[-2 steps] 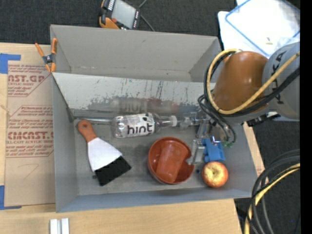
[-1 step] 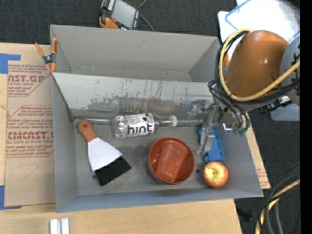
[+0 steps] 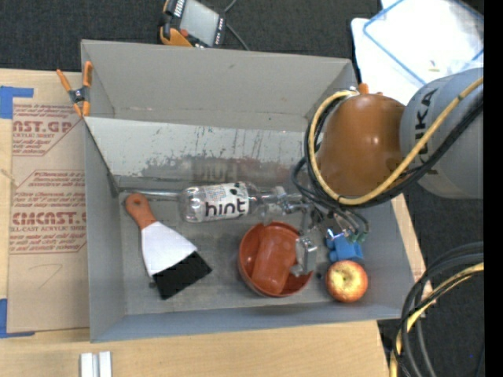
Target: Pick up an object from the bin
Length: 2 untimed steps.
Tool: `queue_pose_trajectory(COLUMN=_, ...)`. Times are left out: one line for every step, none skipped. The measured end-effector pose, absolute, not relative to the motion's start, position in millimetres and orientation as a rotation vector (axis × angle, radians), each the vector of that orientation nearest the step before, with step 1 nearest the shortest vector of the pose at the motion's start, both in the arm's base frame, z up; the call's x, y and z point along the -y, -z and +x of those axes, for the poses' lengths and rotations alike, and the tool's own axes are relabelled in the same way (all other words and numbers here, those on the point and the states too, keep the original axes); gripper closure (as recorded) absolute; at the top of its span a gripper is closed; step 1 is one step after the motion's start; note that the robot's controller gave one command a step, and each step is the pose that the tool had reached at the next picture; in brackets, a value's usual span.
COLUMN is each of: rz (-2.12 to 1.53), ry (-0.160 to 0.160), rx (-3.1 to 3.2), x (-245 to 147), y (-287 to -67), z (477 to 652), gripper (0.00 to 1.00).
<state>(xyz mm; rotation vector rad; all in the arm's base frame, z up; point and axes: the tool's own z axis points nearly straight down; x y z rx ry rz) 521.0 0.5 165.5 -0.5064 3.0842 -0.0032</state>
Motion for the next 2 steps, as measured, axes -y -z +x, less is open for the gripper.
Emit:
queue_pose_trajectory(rz=-0.476, ry=0.004, rx=-3.088, x=21.0, y=-250.2, z=520.1, gripper=0.0)
queue_pose_trajectory(rz=-0.484, ry=0.0, rx=-3.089, x=-14.5, y=-170.3, z=507.6, gripper=0.0)
